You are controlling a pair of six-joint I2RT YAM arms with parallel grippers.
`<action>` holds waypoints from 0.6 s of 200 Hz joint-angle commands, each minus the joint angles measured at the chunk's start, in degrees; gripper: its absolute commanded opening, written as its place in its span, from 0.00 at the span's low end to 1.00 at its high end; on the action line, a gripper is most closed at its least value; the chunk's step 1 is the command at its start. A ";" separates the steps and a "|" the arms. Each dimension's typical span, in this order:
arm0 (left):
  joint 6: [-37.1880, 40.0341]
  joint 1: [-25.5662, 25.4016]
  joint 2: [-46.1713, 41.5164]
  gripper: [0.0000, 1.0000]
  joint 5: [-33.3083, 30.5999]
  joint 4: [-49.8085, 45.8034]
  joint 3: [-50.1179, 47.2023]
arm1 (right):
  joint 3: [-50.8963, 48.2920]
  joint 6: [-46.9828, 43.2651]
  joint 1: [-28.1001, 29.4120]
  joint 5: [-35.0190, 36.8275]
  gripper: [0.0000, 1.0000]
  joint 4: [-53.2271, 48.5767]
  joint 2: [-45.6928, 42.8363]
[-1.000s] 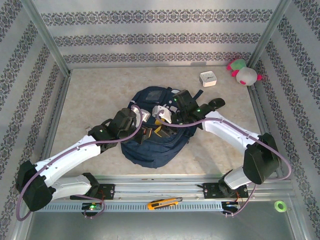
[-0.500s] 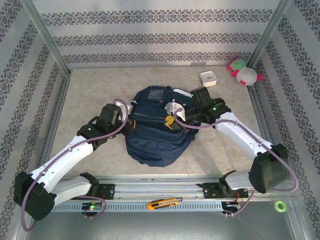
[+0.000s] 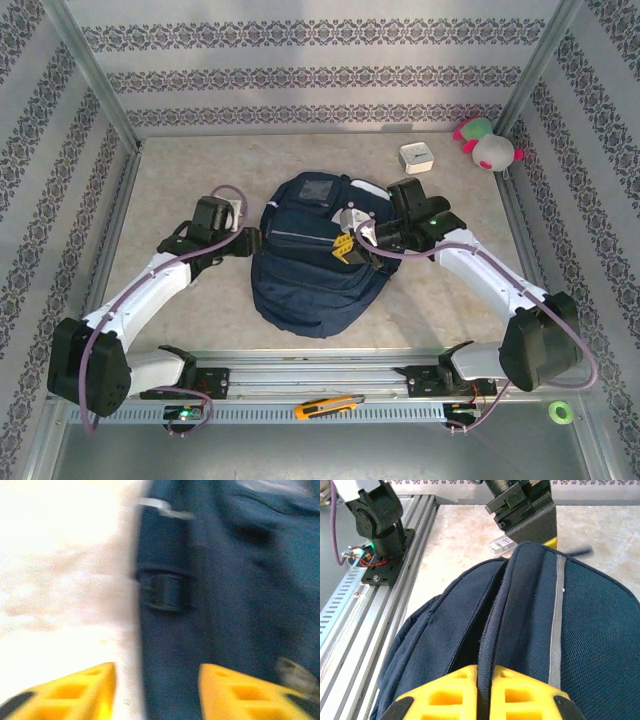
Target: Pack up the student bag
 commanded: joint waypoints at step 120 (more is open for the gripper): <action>-18.51 22.76 8.60 0.72 -16.75 -2.01 -7.59 | -4.06 7.75 4.53 -2.05 0.00 14.27 -1.51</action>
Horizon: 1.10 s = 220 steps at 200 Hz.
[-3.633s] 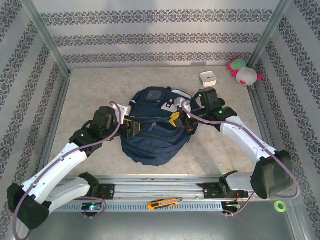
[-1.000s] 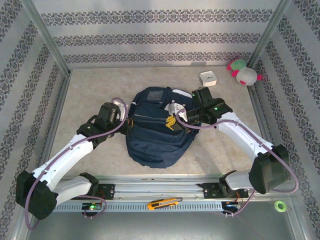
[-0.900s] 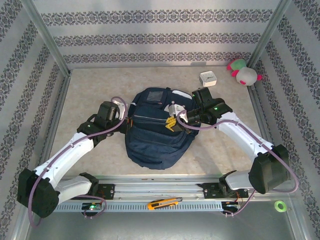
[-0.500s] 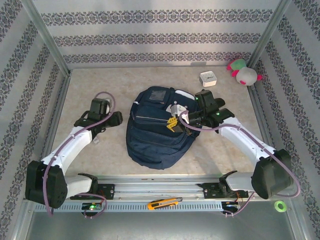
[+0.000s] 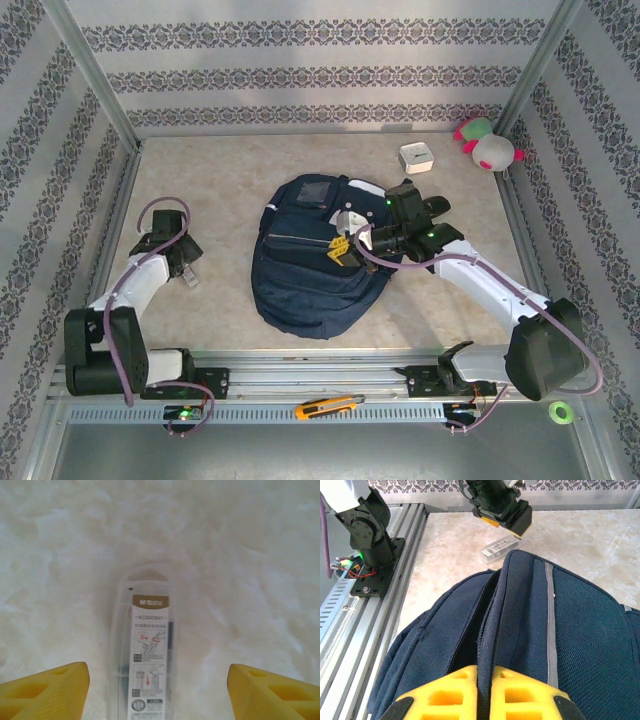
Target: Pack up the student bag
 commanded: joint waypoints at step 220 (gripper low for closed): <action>0.06 -4.48 -18.04 0.33 16.78 -10.61 3.60 | 1.19 21.54 0.84 -0.47 0.00 17.06 0.73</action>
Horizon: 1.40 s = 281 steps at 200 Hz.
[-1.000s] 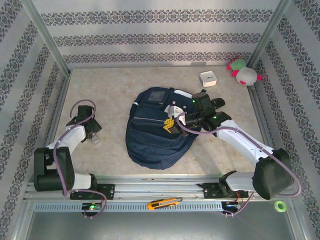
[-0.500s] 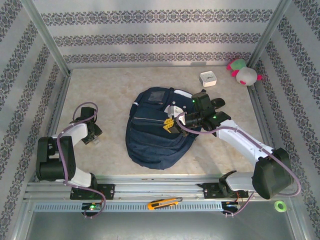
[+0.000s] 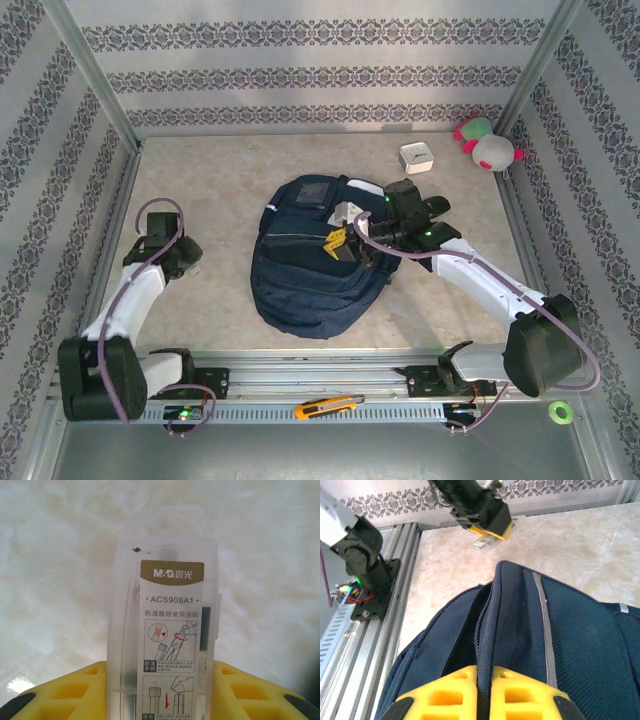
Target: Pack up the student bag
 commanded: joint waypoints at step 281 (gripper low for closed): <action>3.66 -34.07 -0.02 0.27 40.05 -14.18 14.04 | 1.41 21.90 0.86 3.14 0.00 18.64 2.25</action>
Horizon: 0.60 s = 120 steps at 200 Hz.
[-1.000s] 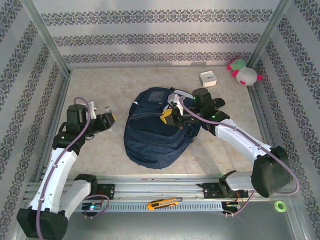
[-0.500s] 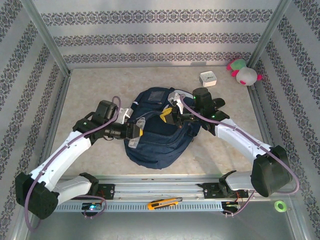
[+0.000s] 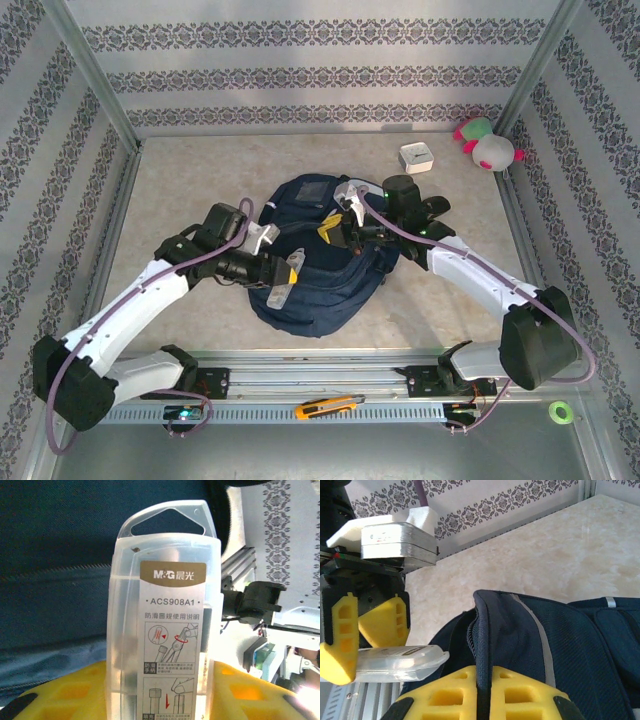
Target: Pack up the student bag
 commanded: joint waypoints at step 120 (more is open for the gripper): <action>-34.85 -3.96 10.72 0.50 -19.18 29.19 -0.34 | 1.04 1.42 1.89 -1.64 0.00 6.61 -1.03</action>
